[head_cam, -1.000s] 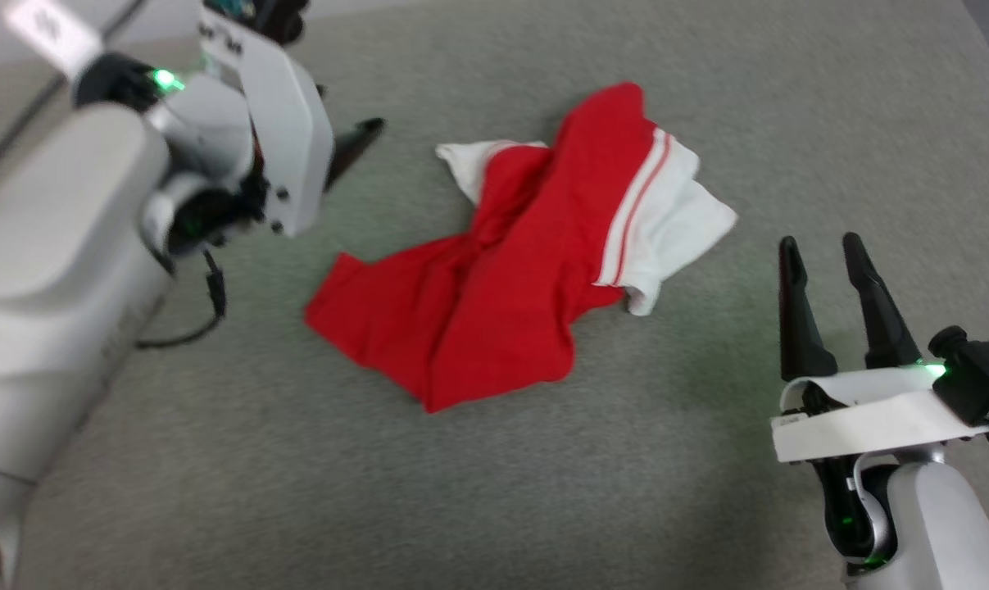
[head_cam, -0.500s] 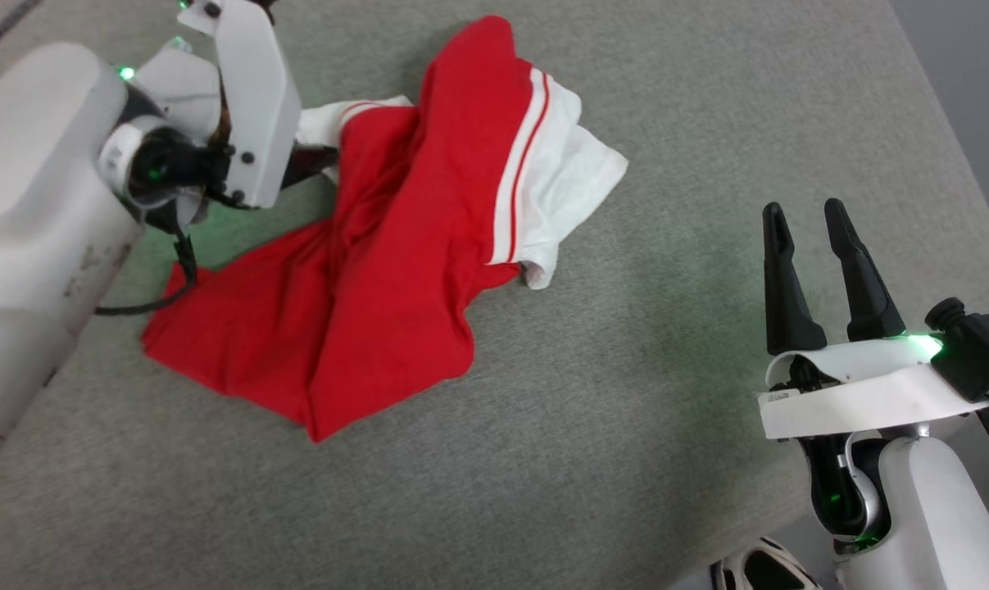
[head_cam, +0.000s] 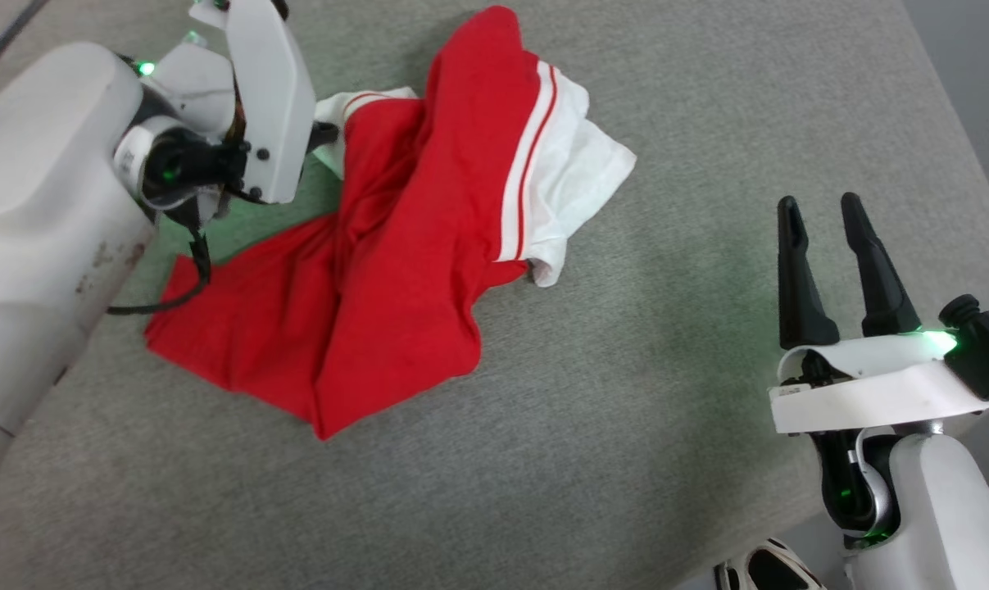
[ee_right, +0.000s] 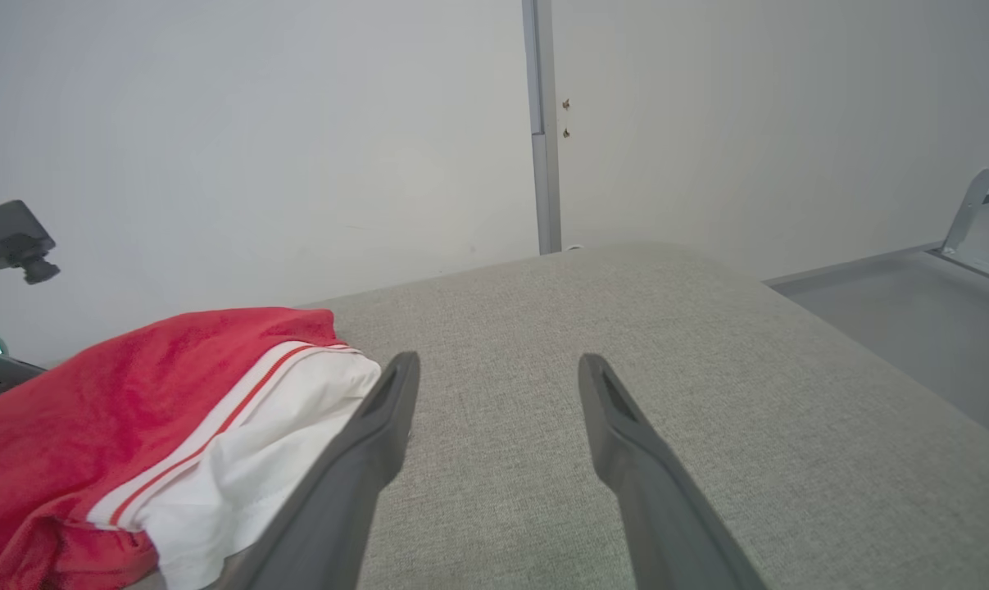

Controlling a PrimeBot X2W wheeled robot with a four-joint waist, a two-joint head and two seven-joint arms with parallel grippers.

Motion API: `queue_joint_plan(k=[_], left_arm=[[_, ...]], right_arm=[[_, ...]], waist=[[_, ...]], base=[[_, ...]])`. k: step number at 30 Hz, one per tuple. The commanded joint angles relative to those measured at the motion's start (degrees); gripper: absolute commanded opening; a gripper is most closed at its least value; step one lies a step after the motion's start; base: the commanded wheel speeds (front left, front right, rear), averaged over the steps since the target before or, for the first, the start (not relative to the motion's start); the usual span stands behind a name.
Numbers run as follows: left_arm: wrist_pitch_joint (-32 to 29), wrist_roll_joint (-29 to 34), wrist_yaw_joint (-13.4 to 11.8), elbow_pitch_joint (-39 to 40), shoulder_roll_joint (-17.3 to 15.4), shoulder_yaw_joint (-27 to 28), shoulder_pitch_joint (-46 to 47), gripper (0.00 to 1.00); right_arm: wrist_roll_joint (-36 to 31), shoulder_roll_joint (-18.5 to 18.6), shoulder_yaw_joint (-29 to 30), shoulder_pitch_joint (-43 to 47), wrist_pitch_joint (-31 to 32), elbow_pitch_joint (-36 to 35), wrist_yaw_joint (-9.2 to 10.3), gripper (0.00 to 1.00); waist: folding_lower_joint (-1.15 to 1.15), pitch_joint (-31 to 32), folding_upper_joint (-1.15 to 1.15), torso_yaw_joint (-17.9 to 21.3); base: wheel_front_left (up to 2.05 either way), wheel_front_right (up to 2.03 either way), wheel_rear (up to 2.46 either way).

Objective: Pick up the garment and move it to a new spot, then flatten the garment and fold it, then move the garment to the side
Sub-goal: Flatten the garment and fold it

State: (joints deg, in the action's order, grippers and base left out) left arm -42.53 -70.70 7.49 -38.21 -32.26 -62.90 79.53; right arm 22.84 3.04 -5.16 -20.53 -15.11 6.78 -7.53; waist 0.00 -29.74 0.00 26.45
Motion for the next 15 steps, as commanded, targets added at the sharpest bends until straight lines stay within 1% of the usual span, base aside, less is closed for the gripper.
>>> queue_joint_plan(k=[1,6,12,13,15], left_arm=[[1.6,0.5,0.0,-0.6,-0.4,-0.3,0.5,0.0],[6.7,-0.4,0.0,-1.7,-2.0,-0.4,1.1,0.0],[10.2,-2.5,0.0,-2.3,-6.7,-0.5,-1.0,0.0],[10.2,-2.5,0.0,-2.3,-6.7,-0.5,-1.0,0.0],[10.9,-3.3,0.0,-2.4,-8.2,-0.4,-1.7,0.0]], right_arm=[[-0.9,-0.2,0.6,-0.1,0.0,-0.1,0.08,1.0],[-2.7,-0.1,2.0,1.2,0.0,-0.2,0.08,1.0],[-5.1,-0.1,1.8,1.2,0.0,0.3,0.08,1.0],[-5.1,-0.1,1.8,1.2,0.0,0.3,0.08,1.0],[-5.5,-0.1,1.7,1.1,0.0,0.3,0.08,1.0]], waist=[[0.0,1.0,0.0,-1.6],[0.0,3.7,0.0,-6.4],[0.0,6.9,0.0,-12.4],[0.0,6.9,0.0,-12.4],[0.0,7.7,0.0,-13.8]], base=[[0.0,0.0,0.0],[0.0,0.0,0.0],[0.0,0.0,0.0],[0.0,0.0,0.0],[0.0,0.0,0.0]])
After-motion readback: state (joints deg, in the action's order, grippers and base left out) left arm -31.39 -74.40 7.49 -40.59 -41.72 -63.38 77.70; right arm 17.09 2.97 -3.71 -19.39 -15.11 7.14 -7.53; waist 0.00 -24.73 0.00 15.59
